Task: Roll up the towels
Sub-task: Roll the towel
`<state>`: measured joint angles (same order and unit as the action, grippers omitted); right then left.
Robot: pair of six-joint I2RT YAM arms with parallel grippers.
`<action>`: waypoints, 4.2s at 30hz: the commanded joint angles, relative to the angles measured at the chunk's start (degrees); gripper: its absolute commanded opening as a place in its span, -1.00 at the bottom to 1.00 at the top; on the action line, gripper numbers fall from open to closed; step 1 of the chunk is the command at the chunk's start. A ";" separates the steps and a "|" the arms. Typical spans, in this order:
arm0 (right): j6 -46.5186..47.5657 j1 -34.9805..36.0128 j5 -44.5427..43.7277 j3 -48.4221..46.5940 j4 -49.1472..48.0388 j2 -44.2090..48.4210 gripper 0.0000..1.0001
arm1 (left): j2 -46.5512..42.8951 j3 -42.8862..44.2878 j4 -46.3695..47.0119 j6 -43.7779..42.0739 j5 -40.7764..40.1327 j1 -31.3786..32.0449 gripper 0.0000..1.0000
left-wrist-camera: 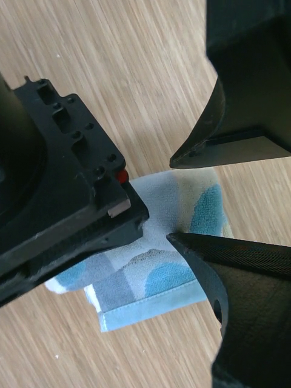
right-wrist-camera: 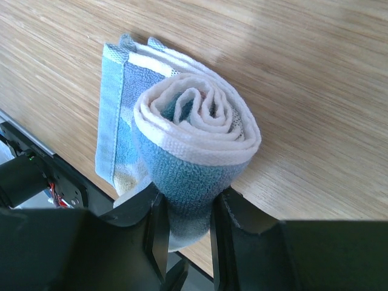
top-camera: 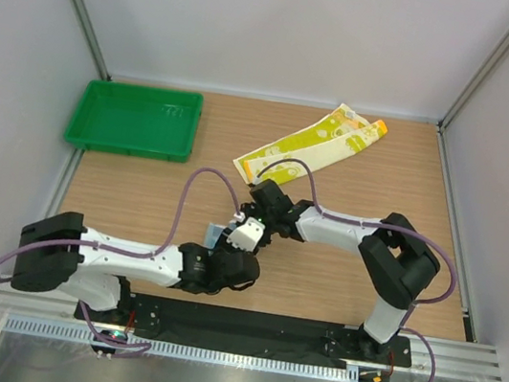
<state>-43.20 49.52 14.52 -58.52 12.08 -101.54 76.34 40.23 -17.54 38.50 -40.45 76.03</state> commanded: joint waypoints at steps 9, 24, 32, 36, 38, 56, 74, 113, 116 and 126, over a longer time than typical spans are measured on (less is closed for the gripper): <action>0.48 0.67 0.42 -1.15 2.16 -2.79 -0.59 | 6.98 3.45 -1.79 4.56 -6.75 3.24 -0.04; 0.40 0.58 -0.64 -2.65 4.10 -3.14 -0.60 | 11.37 5.39 -9.97 10.10 -10.27 6.59 0.18; 0.13 0.41 -0.73 -3.18 4.53 -3.14 -0.60 | 16.39 6.18 -12.50 14.05 -10.79 8.17 -0.06; 0.22 -0.12 -0.90 -2.83 4.97 -2.79 -0.59 | 15.60 5.48 -13.31 15.99 -11.06 8.26 -0.33; 0.22 -0.38 -0.99 -2.48 5.06 -2.61 -0.60 | 14.20 4.95 -13.31 15.90 -10.71 8.17 -0.56; 0.75 -5.22 -9.86 3.41 12.00 5.29 -0.33 | 3.12 -0.15 -7.43 20.56 -0.87 7.38 -0.99; 5.32 -15.76 -13.56 0.86 15.70 9.33 0.61 | -6.72 -8.75 1.44 30.75 4.93 6.68 -1.00; 0.04 -4.61 12.63 25.12 -45.03 7.24 0.58 | -43.73 -39.18 -10.15 68.20 21.02 -6.51 -1.00; -0.30 -4.25 14.47 25.47 -49.75 3.99 0.54 | -41.97 -38.82 -9.97 68.29 21.11 -6.51 -0.99; -5.75 -1.97 18.34 28.11 -68.23 -6.30 0.48 | -41.27 -38.38 -10.85 68.99 21.11 -6.60 -1.00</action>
<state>-47.88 46.72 32.14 -31.83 -49.19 -105.03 32.77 5.45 -15.53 108.01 -22.02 69.60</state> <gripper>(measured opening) 0.743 0.169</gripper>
